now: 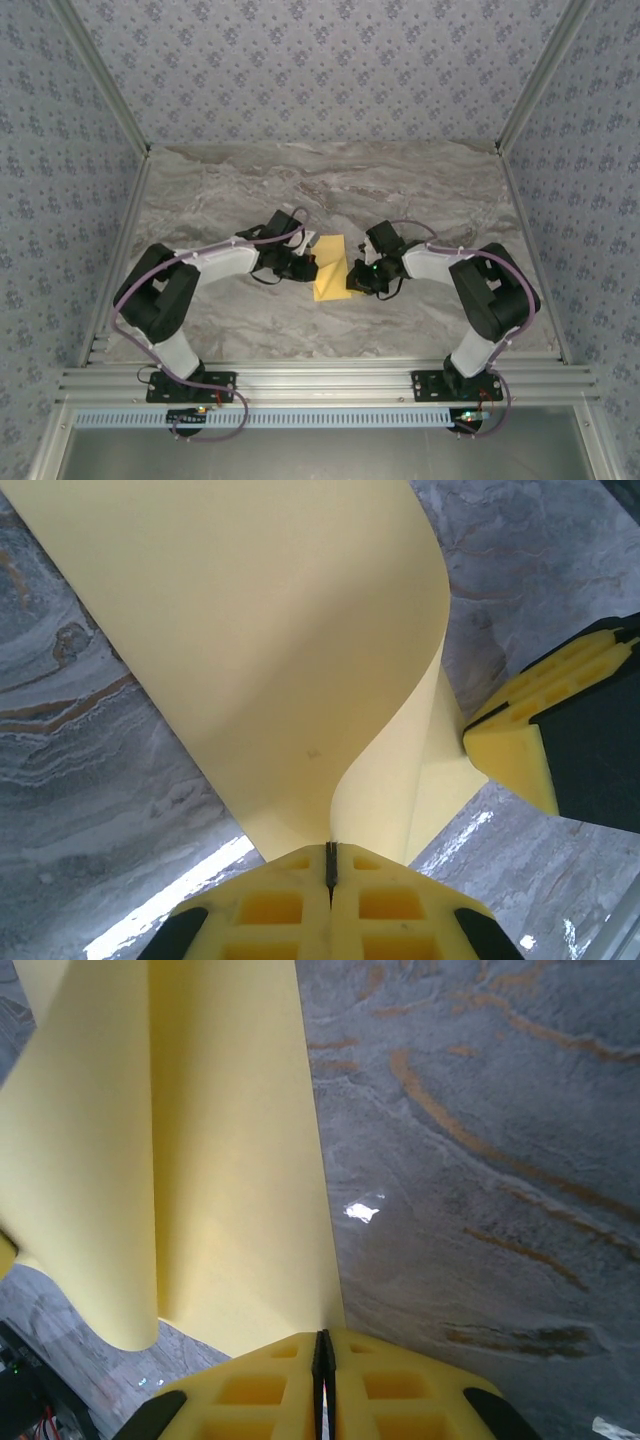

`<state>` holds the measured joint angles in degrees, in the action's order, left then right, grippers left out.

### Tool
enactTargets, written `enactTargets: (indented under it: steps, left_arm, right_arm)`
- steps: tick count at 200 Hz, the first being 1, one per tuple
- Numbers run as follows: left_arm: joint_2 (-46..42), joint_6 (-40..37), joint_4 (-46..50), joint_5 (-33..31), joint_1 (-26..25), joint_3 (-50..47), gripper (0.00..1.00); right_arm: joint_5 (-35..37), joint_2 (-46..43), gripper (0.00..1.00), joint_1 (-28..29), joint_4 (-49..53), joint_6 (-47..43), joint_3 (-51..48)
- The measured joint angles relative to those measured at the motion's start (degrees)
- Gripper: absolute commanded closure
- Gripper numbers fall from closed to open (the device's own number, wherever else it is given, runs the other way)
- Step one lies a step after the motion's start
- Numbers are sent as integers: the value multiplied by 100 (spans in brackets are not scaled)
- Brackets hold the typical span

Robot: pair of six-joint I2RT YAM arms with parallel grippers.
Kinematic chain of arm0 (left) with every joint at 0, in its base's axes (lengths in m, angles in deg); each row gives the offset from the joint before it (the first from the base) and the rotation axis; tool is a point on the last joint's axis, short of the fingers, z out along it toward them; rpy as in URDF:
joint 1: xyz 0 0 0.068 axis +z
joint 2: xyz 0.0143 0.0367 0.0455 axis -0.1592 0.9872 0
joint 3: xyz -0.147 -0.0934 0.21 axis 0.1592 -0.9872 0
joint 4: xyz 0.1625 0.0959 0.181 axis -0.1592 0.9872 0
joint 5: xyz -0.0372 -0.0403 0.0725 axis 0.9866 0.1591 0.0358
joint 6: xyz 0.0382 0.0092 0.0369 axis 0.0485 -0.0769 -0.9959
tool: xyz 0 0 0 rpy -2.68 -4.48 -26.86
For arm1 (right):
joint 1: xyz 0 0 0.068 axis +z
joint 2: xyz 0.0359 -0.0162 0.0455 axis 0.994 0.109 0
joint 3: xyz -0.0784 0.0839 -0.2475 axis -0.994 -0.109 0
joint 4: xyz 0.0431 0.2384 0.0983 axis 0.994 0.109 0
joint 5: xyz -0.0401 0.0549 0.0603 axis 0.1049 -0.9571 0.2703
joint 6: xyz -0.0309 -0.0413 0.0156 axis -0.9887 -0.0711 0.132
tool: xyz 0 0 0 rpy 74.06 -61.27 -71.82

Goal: Fold a paper plane with a square sheet of paper (fold left side to right side)
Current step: Fold the triangle a second time at the center of the table.

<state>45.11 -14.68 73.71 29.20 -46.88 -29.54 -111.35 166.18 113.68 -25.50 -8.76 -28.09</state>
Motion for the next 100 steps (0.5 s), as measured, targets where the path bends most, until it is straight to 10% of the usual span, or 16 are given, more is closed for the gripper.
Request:
enactTargets:
  steps: [100]
  left_arm:
    - [387, -205, 146, -195, 2, 345, 97]
  right_arm:
    - [57, 26, 87, 22, 114, -214, 66]
